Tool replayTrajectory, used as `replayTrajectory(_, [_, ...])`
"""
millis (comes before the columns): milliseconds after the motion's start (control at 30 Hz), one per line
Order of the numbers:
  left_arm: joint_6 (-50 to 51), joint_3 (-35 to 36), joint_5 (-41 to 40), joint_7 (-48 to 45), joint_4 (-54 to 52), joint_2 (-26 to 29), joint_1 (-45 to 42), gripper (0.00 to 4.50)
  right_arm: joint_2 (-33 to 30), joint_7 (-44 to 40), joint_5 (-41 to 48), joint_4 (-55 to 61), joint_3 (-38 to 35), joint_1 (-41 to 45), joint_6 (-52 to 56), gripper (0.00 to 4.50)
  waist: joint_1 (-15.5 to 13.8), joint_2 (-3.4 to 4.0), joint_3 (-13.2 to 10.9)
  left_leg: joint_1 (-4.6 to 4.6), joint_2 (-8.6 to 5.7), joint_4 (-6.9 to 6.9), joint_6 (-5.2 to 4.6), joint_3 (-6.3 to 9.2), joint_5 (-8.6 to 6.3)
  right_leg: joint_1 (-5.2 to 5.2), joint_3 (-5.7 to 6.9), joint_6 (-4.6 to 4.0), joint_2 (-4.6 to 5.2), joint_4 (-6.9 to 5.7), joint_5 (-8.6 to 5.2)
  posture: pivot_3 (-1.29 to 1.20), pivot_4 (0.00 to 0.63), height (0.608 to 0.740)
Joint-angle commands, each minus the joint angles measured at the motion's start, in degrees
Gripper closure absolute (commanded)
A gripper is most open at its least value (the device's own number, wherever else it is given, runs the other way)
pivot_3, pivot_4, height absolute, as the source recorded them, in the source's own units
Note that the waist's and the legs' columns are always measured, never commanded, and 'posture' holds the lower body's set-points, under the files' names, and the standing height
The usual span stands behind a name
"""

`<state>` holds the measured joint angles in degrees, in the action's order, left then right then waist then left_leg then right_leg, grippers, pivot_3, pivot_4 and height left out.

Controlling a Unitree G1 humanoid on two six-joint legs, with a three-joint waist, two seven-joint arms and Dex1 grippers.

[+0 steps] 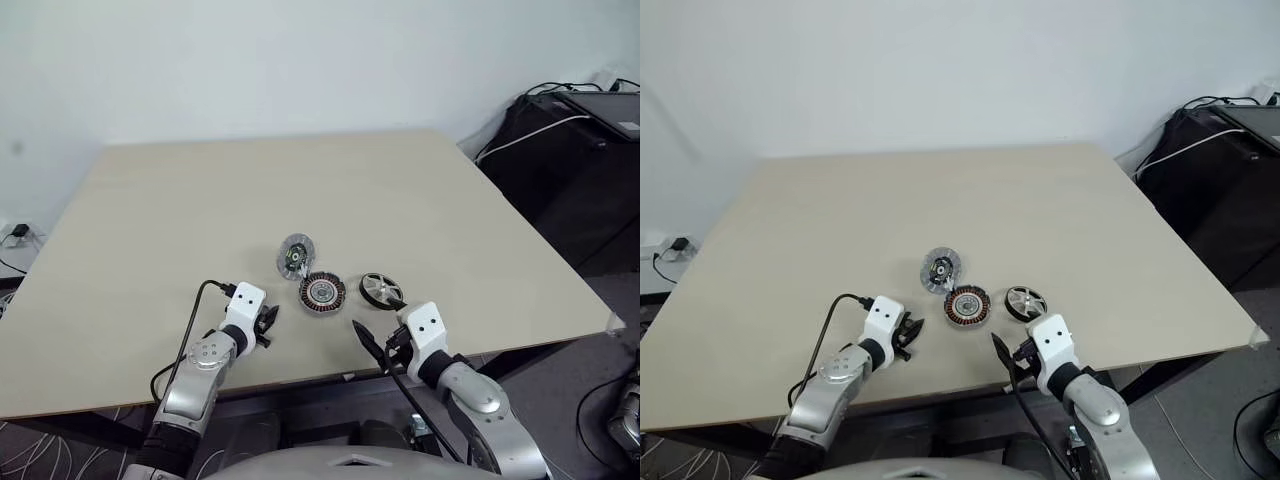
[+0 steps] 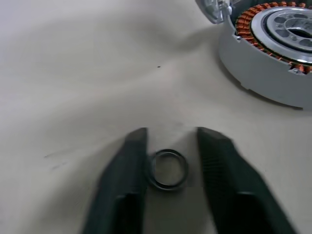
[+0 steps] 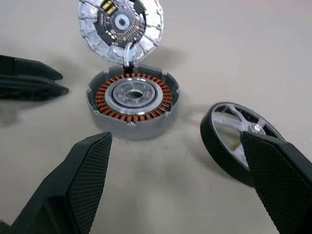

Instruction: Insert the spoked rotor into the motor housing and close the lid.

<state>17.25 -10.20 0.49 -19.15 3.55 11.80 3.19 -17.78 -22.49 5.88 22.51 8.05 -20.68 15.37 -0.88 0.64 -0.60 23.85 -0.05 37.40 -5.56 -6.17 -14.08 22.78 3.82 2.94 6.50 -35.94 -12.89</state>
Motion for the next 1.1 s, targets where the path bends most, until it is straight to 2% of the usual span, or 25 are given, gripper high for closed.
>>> replayTrajectory(33, [0.9,1.2,0.6,0.9,-0.8,1.1,0.8,3.81,0.1,0.2,0.2,0.7,-0.7,0.7,-1.6,0.0,0.1,0.0,0.0,0.0,0.0,0.0,0.0,0.0,0.0,0.0,0.01,0.0,0.0,0.0,0.0,0.0,0.0,0.74])
replayTrajectory(233, [0.8,2.4,-0.5,0.9,-3.2,1.1,2.5,3.81,0.1,0.1,0.0,-0.3,-0.7,0.8,-2.4,0.0,0.3,-0.01,0.0,0.0,0.04,-0.02,0.0,0.0,0.0,0.03,0.0,-0.02,-0.02,0.02,-0.01,0.0,0.0,0.74])
replayTrajectory(333, [-1.5,3.4,-3.8,-1.1,-6.5,0.3,3.6,3.81,0.0,0.0,0.1,-0.6,-0.8,0.7,-2.8,0.0,0.3,-0.03,0.0,0.03,0.04,-0.05,0.0,-0.01,0.0,0.07,0.0,-0.1,-0.02,0.04,0.0,0.0,0.0,0.74])
replayTrajectory(467, [-1.7,1.5,-11.0,-10.4,-13.9,0.9,4.5,3.81,0.0,-0.1,0.1,-1.3,-0.8,0.8,-3.1,0.0,-0.1,-0.17,-0.2,0.14,0.03,-0.05,0.01,0.0,0.0,0.16,0.02,-0.16,0.02,0.04,0.02,0.0,0.0,0.74])
replayTrajectory(667, [2.9,-3.0,-15.9,-18.0,-17.9,2.2,2.2,3.81,0.2,0.0,0.0,-2.2,-0.6,1.1,-3.6,0.0,0.1,-0.13,-0.2,0.15,-0.01,-0.05,0.01,-0.02,0.0,0.14,0.04,-0.1,0.04,0.06,-0.01,0.0,0.0,0.74])
replayTrajectory(800, [2.9,-5.1,-12.4,-15.2,-15.2,1.1,-1.6,3.81,0.5,0.2,0.0,-2.8,-0.7,1.1,-4.2,0.0,0.1,-0.13,-0.2,0.14,0.02,-0.05,0.03,-0.02,0.02,0.14,0.08,-0.08,-0.04,0.05,-0.03,0.0,0.0,0.74])
replayTrajectory(933, [0.3,-6.7,-3.7,-6.9,-7.8,-0.8,-6.6,3.81,0.5,0.1,0.0,-3.7,-0.9,0.7,-5.4,0.0,-0.2,-0.13,-0.2,0.11,0.02,0.03,0.03,-0.02,0.03,0.06,0.15,-0.07,-0.06,0.04,-0.02,0.0,0.0,0.74])
replayTrajectory(1100, [-1.8,-7.6,-2.3,-5.9,-1.6,-3.6,-9.9,3.81,0.7,0.3,-0.1,-4.4,-0.8,0.6,-6.4,0.0,-0.2,-0.25,-0.3,0.12,0.02,0.07,0.01,-0.02,0.02,0.05,0.15,-0.1,-0.06,0.04,0.01,0.0,0.0,0.74])
